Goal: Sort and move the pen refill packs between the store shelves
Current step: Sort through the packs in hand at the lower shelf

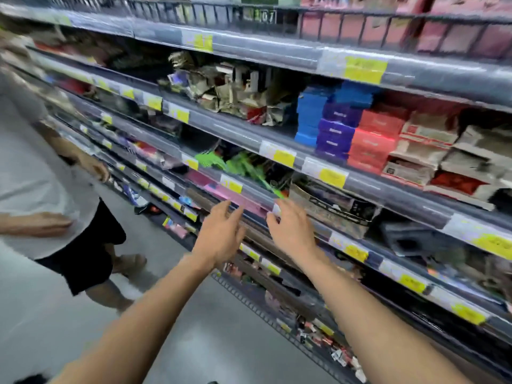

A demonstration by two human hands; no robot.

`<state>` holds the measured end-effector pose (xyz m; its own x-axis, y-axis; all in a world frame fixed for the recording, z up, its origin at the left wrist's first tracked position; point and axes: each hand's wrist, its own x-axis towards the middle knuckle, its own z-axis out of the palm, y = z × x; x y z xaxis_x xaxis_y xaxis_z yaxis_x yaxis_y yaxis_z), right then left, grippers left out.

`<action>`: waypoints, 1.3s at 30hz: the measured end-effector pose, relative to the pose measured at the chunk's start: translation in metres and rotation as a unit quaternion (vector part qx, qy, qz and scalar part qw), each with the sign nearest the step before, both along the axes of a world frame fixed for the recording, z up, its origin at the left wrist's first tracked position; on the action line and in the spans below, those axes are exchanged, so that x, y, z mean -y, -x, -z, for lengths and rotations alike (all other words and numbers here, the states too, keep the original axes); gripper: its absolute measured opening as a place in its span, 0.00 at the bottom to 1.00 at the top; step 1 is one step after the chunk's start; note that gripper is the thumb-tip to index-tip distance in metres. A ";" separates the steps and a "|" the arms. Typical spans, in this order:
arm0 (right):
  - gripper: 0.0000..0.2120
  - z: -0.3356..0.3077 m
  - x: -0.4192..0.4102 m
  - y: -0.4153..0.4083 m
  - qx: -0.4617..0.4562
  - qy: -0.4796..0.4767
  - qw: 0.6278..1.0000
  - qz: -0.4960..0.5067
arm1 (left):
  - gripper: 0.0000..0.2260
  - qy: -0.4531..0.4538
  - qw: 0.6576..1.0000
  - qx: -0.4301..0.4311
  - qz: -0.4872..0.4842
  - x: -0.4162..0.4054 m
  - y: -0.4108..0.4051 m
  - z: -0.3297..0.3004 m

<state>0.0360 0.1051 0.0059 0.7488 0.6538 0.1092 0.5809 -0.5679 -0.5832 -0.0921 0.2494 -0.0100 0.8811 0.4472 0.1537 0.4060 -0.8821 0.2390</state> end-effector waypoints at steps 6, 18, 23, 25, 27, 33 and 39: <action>0.26 0.017 -0.096 -0.025 0.027 0.050 0.991 0.122 | 0.29 -0.016 0.995 -0.062 0.070 -0.088 -0.048 0.010; 0.18 0.029 -0.158 -0.059 0.142 0.183 0.948 0.218 | 0.29 0.007 0.983 -0.096 0.156 -0.139 -0.100 0.033; 0.11 0.022 -0.155 -0.059 0.132 0.150 0.946 0.256 | 0.27 0.048 0.981 -0.067 0.177 -0.138 -0.101 0.042; 0.10 0.015 -0.156 -0.054 0.134 0.114 0.944 0.279 | 0.24 0.070 0.979 -0.026 0.190 -0.140 -0.102 0.043; 0.08 0.008 -0.160 -0.048 0.156 0.053 0.936 0.312 | 0.19 0.129 0.973 0.027 0.192 -0.142 -0.108 0.037; 0.14 0.013 -0.174 0.020 0.247 -0.111 0.909 0.316 | 0.22 0.743 0.667 0.024 0.039 -0.134 -0.123 -0.023; 0.15 0.037 -0.180 0.065 0.306 -0.155 0.910 0.234 | 0.09 0.851 0.525 0.007 0.016 -0.140 -0.112 -0.042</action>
<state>-0.0285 0.2852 -0.0308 0.6738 0.1466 0.7242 0.5879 -0.7001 -0.4053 0.0197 0.3895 0.0316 0.8970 -0.0672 -0.4370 0.3844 0.6069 0.6957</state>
